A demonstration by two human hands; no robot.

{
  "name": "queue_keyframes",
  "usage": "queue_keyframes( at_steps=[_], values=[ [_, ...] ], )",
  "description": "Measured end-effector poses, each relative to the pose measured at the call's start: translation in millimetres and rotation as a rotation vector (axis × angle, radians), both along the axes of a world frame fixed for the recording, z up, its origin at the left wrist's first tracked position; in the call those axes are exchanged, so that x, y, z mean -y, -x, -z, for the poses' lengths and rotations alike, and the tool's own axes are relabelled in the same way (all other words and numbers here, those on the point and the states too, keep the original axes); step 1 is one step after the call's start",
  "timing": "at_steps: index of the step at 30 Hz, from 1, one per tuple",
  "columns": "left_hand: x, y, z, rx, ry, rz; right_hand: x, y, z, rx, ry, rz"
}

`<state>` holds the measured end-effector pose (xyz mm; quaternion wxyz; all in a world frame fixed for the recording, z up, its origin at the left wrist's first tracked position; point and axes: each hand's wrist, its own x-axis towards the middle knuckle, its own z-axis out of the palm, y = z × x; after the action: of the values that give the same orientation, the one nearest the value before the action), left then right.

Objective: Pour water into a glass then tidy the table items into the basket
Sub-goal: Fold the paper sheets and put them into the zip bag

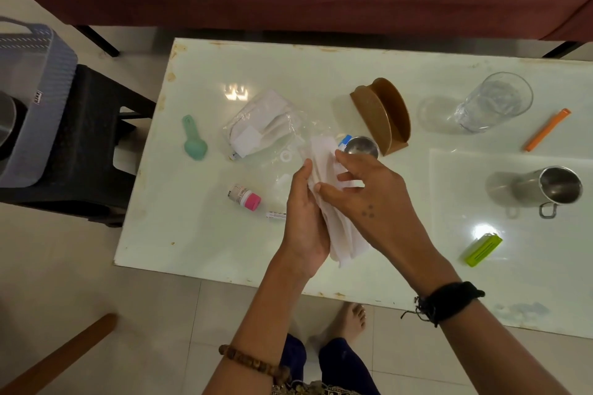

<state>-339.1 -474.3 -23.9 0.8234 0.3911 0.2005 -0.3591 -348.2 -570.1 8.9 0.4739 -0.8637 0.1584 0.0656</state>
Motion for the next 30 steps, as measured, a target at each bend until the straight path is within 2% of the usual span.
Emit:
queue_keyframes(
  at_steps=[4, 7, 13, 17, 20, 24, 27, 30],
  values=[
    [1, 3, 0, 0.004, 0.019, 0.020, -3, 8, 0, 0.043, 0.079, -0.076],
    [-1, 5, 5, -0.043, -0.002, -0.019, 4, 10, -1, 0.068, 0.054, -0.020],
    [-17, 4, 10, -0.032, -0.075, -0.139, 34, 14, 3, -0.081, -0.478, 0.373],
    [-28, -1, 11, -0.044, -0.056, -0.136, 49, 12, 10, -0.254, -0.623, 0.489],
    [-34, -4, 10, -0.028, -0.040, -0.093, 55, 12, 15, -0.303, -0.765, 0.369],
    [-41, -8, 8, -0.023, -0.075, 0.028, 61, 12, 17, -0.286, -0.778, 0.214],
    [-44, -11, 5, 0.016, -0.108, 0.050, 66, 12, 18, -0.271, -0.784, 0.167],
    [-50, -14, 0, 0.008, -0.064, 0.033, 70, 10, 15, -0.266, -0.850, 0.080]
  ],
)
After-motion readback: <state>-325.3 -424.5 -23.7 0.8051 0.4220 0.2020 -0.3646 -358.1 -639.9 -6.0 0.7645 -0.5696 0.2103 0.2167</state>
